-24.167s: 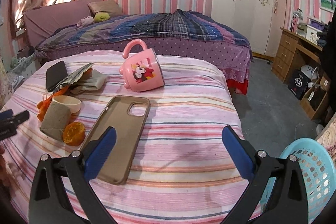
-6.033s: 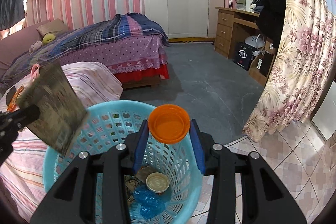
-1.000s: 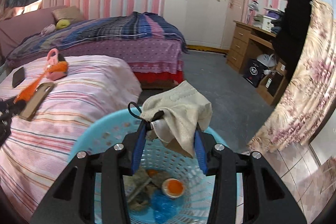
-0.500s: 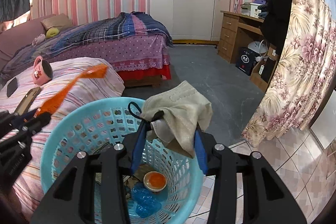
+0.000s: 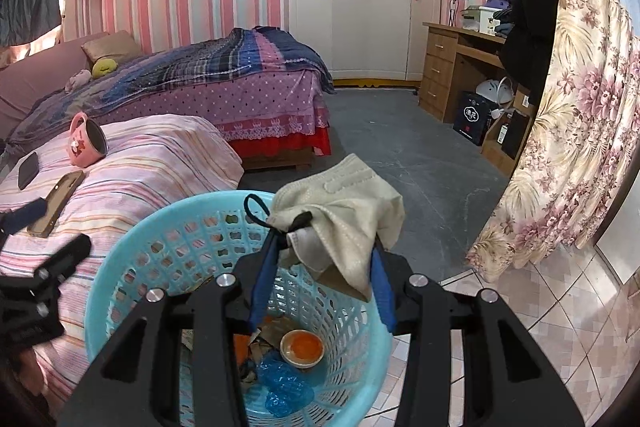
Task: Collect trash
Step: 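Open the right tool to drop the grey pouch into the basket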
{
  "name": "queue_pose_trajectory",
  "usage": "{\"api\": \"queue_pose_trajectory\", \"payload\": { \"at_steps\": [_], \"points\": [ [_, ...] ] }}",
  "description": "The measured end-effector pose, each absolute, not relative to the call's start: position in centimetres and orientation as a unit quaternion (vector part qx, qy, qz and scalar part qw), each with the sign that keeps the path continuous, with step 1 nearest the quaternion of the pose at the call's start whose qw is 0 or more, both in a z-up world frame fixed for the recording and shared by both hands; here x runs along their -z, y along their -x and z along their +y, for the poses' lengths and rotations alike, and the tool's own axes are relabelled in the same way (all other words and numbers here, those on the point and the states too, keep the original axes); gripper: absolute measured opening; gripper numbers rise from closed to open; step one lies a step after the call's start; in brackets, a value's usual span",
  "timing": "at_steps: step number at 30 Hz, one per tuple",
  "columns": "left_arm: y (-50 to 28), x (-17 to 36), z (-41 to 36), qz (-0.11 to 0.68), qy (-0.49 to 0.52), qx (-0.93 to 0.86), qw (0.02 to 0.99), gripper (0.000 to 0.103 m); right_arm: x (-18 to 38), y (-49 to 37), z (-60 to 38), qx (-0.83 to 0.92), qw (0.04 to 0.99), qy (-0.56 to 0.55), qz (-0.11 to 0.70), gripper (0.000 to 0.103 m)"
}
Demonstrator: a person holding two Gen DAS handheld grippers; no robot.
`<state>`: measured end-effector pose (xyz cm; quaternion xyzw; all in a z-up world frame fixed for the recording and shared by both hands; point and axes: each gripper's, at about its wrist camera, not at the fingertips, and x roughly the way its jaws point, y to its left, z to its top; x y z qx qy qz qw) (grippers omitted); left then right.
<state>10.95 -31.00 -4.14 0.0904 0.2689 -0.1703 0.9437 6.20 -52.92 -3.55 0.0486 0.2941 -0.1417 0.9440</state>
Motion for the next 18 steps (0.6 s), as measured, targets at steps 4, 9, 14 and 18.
{"api": "queue_pose_trajectory", "payload": {
  "at_steps": [4, 9, 14, 18],
  "points": [
    [-11.6, 3.4, -27.8, 0.266, -0.076, 0.141, 0.950, 0.097, 3.4, -6.7, -52.2, 0.134, 0.945, -0.051, 0.293, 0.050],
    [-11.2, 2.1, -23.0, 0.256, -0.069, 0.103, 0.959, 0.097, 3.5, -7.5, -50.4, 0.126, 0.946, -0.055, 0.293, 0.086],
    [-9.5, 0.9, -18.8, 0.250, -0.070, 0.083, 0.962, 0.097, 3.0, -7.7, -48.0, 0.126, 0.947, -0.051, 0.292, 0.096],
    [-7.5, 0.3, -15.8, 0.245, -0.074, 0.068, 0.964, 0.097, 2.1, -7.2, -45.4, 0.111, 0.950, -0.059, 0.286, 0.098]
  ]
}}
